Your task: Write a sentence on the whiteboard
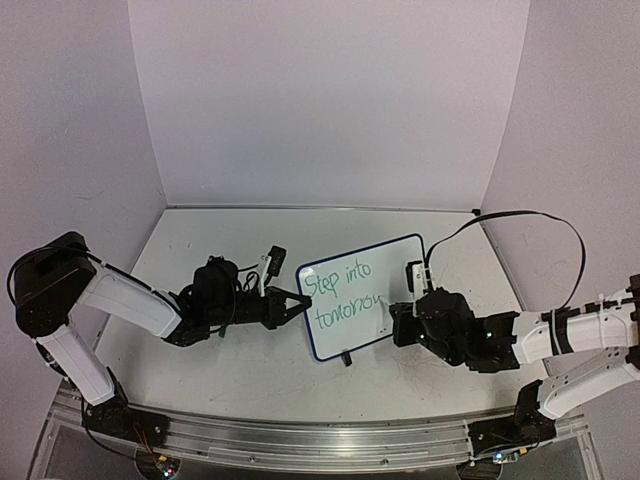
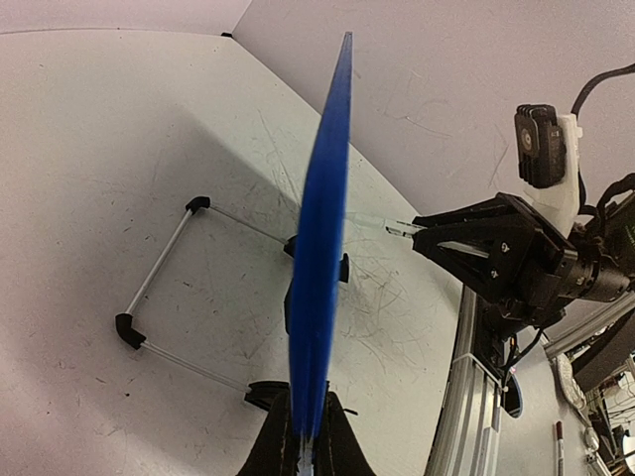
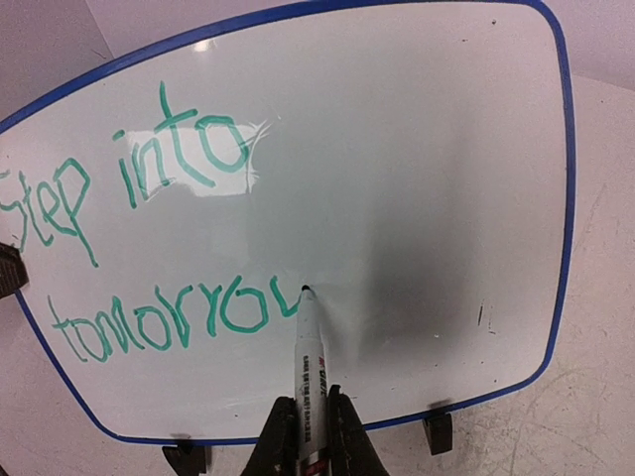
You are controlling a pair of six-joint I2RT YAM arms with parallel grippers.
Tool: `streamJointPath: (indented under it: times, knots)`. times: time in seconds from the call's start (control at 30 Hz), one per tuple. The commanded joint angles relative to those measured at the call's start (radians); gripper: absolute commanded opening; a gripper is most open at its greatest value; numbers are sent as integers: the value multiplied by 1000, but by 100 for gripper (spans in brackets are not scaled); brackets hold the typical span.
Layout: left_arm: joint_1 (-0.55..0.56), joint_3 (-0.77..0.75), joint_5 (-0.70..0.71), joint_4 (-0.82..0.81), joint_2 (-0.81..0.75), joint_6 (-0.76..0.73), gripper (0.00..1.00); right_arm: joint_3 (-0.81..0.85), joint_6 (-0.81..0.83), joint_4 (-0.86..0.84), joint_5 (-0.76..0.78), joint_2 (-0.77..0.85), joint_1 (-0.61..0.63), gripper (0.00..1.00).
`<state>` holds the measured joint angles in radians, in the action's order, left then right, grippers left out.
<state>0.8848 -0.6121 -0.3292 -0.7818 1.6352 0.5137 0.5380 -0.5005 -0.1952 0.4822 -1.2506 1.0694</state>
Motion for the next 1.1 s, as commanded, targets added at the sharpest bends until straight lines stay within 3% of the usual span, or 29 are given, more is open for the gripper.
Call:
streamJointPath:
  times: [0.0,1.07]
  knots:
    - [-4,12,14,49,-26,-7,0,40,22,-33,38,-13,-15,0]
    - [-4,8,9,49,-20,-7,0,-32,-50,33,-34,13,-22,0]
